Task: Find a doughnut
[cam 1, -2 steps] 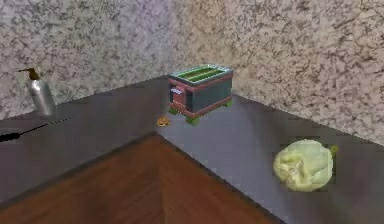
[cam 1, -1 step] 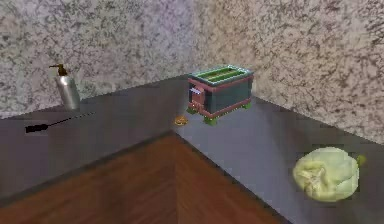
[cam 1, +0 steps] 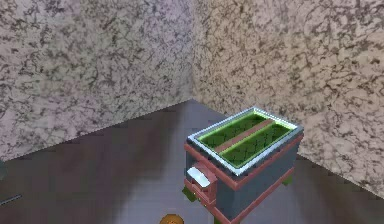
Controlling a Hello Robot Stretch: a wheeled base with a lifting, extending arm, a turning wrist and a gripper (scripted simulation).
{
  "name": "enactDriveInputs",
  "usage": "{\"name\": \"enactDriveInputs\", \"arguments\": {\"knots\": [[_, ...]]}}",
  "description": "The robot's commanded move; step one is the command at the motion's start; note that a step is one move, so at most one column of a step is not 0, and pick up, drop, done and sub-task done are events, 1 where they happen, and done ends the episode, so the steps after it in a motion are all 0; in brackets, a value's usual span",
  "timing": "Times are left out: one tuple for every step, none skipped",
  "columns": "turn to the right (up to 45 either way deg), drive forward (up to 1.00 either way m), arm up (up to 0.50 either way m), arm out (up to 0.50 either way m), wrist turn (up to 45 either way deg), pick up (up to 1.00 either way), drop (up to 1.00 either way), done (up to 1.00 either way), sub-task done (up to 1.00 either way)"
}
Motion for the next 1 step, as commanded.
{"name": "enactDriveInputs", "arguments": {"knots": [[0.0, 0.0, 0.0, 0.0, 0.0, 0.0, 0.0, 1.0, 0.0]]}}
